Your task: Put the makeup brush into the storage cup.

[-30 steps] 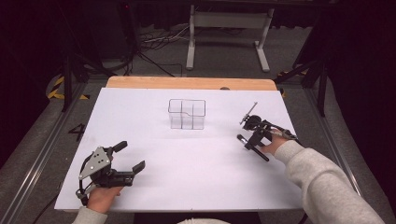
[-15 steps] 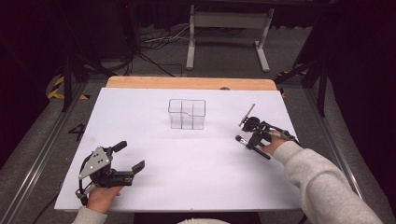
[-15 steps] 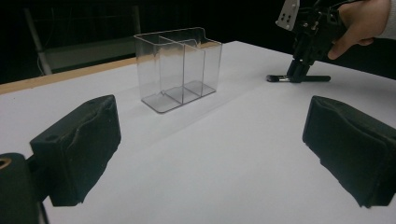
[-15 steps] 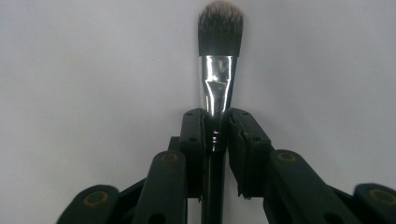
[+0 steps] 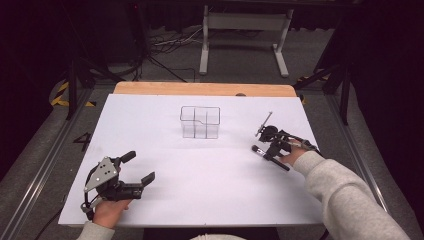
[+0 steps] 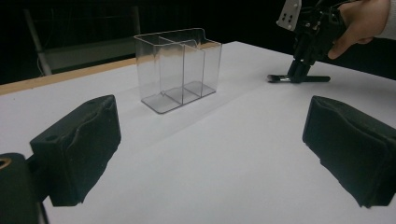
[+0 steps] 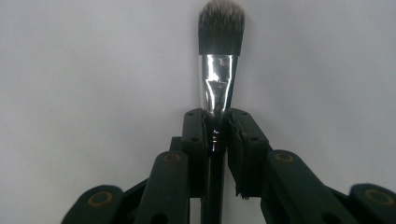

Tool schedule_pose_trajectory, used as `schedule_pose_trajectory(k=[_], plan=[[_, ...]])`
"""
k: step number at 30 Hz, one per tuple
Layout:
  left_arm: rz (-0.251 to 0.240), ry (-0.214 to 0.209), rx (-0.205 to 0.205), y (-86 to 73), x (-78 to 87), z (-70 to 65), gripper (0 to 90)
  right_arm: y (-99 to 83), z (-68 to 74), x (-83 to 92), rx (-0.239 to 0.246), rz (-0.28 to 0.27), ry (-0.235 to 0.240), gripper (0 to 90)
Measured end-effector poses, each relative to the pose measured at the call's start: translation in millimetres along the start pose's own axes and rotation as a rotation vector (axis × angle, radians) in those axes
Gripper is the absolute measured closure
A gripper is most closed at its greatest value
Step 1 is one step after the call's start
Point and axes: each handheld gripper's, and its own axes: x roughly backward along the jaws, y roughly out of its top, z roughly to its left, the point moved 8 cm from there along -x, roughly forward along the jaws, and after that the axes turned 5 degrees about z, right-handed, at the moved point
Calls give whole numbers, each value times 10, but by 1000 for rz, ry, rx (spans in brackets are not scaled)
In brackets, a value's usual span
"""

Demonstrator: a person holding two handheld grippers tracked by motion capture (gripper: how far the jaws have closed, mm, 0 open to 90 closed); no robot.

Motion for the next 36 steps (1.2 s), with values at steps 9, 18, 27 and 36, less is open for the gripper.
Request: schedule_pose_trajectory(k=[9,18,27,36], plan=[[6,-3,-3,-1,-8,-6,50,-5,10,152,6,-62,-6,773],[7,-3,-3,-2,-9,-7,50,-1,30,316,9,-127,-15,775],[7,-3,-3,-2,-9,-8,50,48,67,539,32,-226,-28,775],[6,-2,-4,0,-6,-8,50,80,129,762,44,-371,-41,774]])
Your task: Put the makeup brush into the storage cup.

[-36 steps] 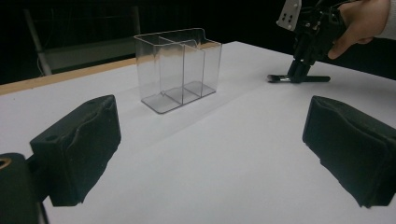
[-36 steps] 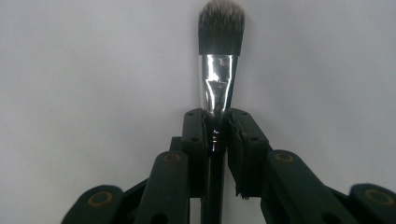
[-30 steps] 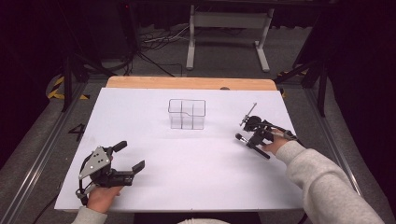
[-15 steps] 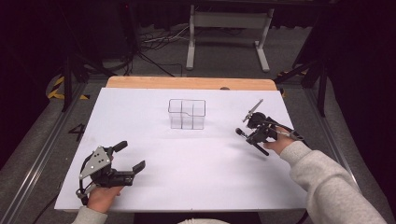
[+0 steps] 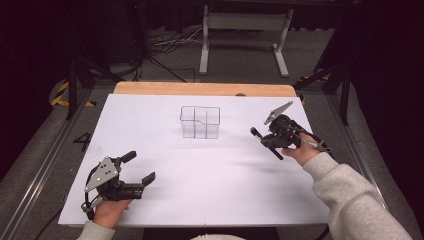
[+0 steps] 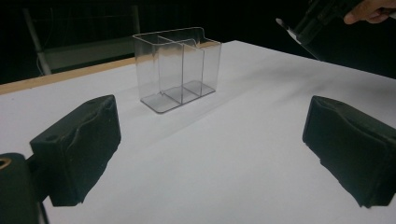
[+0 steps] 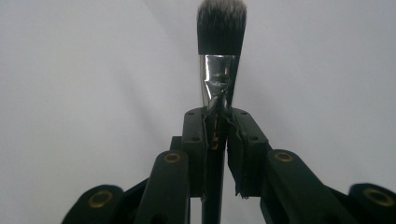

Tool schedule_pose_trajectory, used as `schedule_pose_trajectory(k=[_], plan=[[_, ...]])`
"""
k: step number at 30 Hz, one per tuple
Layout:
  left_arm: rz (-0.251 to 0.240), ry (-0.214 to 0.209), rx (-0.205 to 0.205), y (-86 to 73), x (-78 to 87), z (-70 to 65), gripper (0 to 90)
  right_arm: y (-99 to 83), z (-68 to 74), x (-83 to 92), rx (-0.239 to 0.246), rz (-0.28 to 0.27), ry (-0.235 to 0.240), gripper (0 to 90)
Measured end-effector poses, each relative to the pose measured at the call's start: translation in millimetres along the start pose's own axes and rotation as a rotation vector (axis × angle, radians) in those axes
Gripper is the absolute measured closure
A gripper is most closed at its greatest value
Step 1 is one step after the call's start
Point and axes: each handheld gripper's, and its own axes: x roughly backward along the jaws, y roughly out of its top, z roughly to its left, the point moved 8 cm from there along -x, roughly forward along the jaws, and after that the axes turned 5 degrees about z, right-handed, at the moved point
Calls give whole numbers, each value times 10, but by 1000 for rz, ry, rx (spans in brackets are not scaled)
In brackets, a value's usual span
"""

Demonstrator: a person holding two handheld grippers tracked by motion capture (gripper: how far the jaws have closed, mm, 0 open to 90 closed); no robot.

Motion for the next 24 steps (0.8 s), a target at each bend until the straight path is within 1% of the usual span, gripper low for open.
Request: schedule_pose_trajectory(k=[3,8,10,11,12,14,15,16,17,18,21,23,24], plan=[[0,1,1,-1,0,2,50,18,20,48,-3,-41,4,774],[4,-1,-1,-2,-2,-1,50,39,27,125,-18,-121,-5,774],[4,-1,-2,-2,-3,-2,50,46,31,165,-14,-173,-2,774],[2,0,0,-2,-2,0,50,43,30,177,-14,-187,-6,774],[2,0,0,-2,-2,0,50,43,30,177,-14,-187,-6,774],[1,1,2,-2,-1,3,50,39,24,217,-26,-239,-12,774],[2,0,1,-2,-3,0,50,39,23,232,-27,-255,-16,774],[2,0,1,-2,-3,0,50,39,23,232,-27,-255,-16,774],[5,-1,-2,-3,-3,-1,50,43,21,262,-27,-288,-20,773],[7,-2,-3,-4,-3,-3,50,43,21,262,-27,-288,-20,773],[7,-1,-2,-5,-3,-1,50,49,25,292,-39,-331,-10,773],[5,0,0,-3,-3,0,50,51,22,303,-46,-359,-14,773],[5,0,0,-3,-3,0,49,57,26,313,-41,-382,-17,773]])
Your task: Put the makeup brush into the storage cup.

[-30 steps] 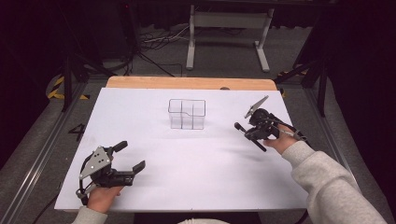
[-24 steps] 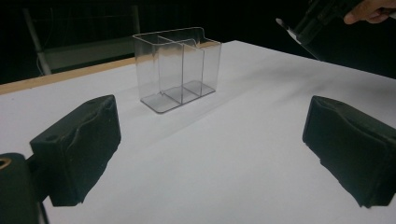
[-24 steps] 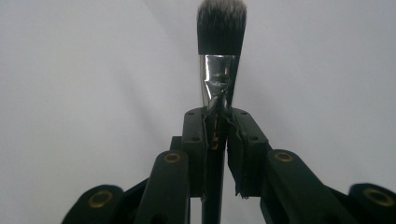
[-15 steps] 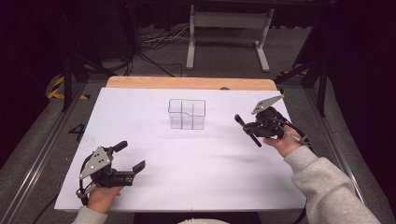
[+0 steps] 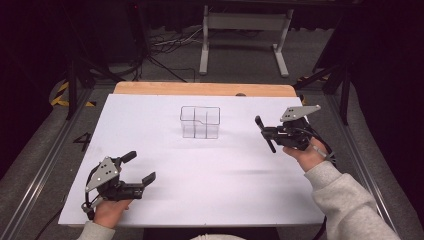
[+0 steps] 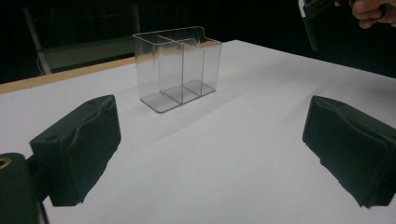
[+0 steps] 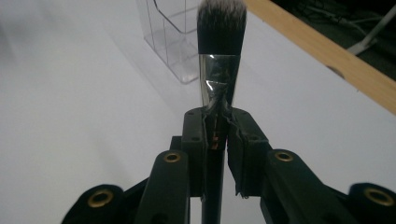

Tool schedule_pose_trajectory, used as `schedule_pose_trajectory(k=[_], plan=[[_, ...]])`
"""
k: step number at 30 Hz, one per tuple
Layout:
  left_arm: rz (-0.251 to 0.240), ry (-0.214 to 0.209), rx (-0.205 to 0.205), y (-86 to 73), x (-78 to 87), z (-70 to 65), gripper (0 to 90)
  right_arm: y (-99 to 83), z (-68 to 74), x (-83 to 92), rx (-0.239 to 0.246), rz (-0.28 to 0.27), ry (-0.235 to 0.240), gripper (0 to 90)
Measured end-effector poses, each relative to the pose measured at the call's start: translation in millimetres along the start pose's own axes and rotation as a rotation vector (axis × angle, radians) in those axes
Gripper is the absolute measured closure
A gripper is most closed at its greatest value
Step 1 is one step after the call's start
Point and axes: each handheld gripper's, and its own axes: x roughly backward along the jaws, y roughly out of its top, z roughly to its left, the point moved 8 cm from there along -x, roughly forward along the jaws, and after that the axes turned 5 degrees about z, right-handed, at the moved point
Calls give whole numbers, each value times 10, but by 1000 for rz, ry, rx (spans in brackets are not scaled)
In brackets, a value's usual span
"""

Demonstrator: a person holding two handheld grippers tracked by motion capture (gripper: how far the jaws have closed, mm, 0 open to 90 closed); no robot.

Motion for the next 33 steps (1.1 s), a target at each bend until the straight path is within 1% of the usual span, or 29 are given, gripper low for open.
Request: schedule_pose_trajectory(k=[5,7,10,11,12,15,19,21,23,29,33], plan=[[1,-1,1,-2,0,0,50,24,15,21,3,-100,2,773],[-2,0,3,-1,-1,0,50,36,23,30,11,-142,3,773],[-1,0,3,-3,-2,2,50,53,35,44,24,-190,4,773],[-1,1,3,-4,-2,2,50,57,37,47,23,-199,5,773],[-1,-1,3,-4,-3,1,50,69,42,54,17,-220,13,773],[-2,0,4,-4,-4,1,50,90,39,57,5,-251,24,773],[-3,1,6,-6,-3,5,49,143,35,91,-4,-320,30,773],[-2,0,6,-6,-3,5,49,169,35,99,-8,-346,36,773],[-3,1,6,-6,-1,5,49,179,32,100,-10,-356,34,773],[-5,1,6,-3,4,5,49,264,42,109,-6,-430,37,773],[-9,2,7,-1,6,8,49,320,34,136,-14,-484,37,773]])
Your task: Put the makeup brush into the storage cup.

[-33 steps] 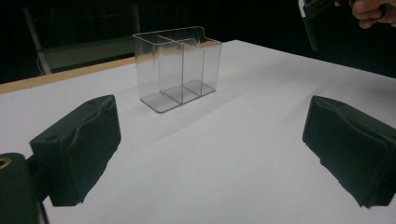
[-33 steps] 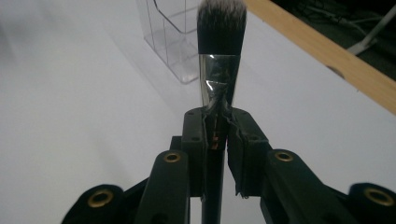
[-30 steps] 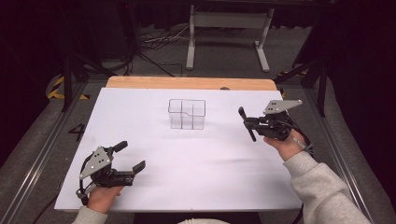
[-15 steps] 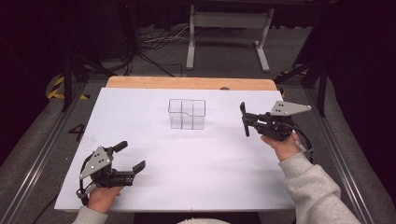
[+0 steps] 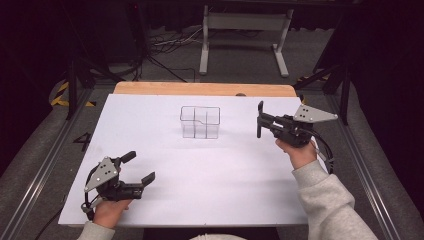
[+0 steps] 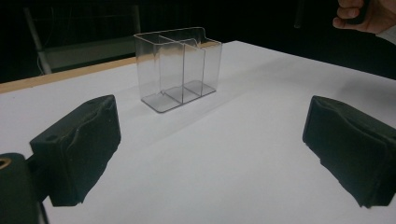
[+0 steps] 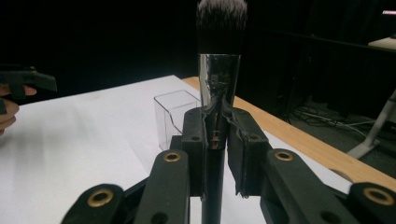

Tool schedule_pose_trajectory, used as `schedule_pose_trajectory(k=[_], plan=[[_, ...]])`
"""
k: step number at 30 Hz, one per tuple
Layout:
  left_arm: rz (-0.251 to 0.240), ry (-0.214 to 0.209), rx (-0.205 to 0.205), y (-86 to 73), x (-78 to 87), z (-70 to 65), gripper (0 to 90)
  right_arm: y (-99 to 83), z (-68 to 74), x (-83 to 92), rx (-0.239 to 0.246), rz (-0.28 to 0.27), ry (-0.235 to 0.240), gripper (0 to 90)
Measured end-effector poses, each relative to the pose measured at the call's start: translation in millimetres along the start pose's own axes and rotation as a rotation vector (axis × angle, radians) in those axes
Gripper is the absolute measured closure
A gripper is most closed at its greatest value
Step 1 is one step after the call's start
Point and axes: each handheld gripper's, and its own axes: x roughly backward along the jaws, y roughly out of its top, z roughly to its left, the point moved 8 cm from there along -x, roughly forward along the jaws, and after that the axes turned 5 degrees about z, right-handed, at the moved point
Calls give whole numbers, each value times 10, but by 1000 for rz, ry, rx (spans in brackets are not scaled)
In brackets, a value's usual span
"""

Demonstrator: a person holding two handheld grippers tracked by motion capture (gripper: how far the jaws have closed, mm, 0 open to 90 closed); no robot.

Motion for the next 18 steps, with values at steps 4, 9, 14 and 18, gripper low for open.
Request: schedule_pose_trajectory(k=[4,9,14,18], plan=[[0,-1,0,0,0,0,49,33,4,-21,3,-24,1,772],[-1,0,0,1,1,1,49,74,-9,-31,-5,-62,-10,773],[4,-2,-4,-2,-1,-3,49,124,1,-84,-1,-99,-6,773],[1,0,-2,-3,1,0,49,153,18,-148,1,-109,1,773]])
